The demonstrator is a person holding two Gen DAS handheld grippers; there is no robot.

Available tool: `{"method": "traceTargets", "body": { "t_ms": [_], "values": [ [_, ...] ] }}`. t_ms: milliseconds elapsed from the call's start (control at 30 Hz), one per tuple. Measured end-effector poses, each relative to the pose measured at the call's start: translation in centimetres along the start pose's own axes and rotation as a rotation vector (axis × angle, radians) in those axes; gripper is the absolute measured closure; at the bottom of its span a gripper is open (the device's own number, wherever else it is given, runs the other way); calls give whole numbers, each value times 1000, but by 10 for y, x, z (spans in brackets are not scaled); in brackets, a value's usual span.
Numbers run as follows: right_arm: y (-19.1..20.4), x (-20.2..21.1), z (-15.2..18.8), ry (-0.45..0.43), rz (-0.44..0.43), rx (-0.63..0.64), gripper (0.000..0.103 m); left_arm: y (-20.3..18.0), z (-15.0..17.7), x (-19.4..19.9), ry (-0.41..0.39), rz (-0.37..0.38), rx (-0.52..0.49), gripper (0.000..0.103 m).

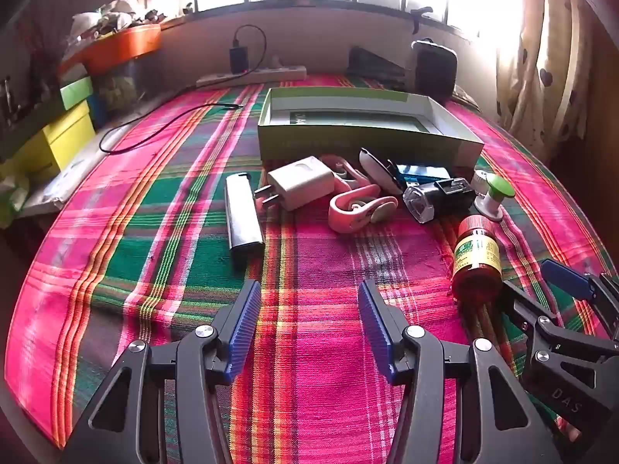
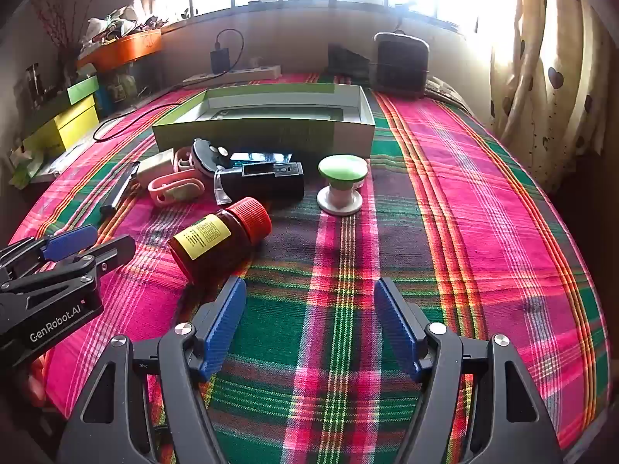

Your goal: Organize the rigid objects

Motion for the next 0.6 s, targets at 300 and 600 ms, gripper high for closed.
{"method": "traceTargets", "body": {
  "t_ms": [300, 600],
  "values": [
    [0, -3, -3, -2, -1, 1, 34, 1, 0, 0, 4, -5, 4, 52],
    [1, 1, 0, 2, -3, 2, 34, 1, 4, 1, -24, -18, 10, 52]
  ]
}}
Point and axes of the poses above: each gripper's, at about its wrist camera, not at the fingertips, and x roughly against the way its jaws point, y to its left, z to its underside, the point moved 9 cm from there along -x, roughly the way its jaws point, and after that the axes turned 6 degrees about -x, right-handed, at the moved point
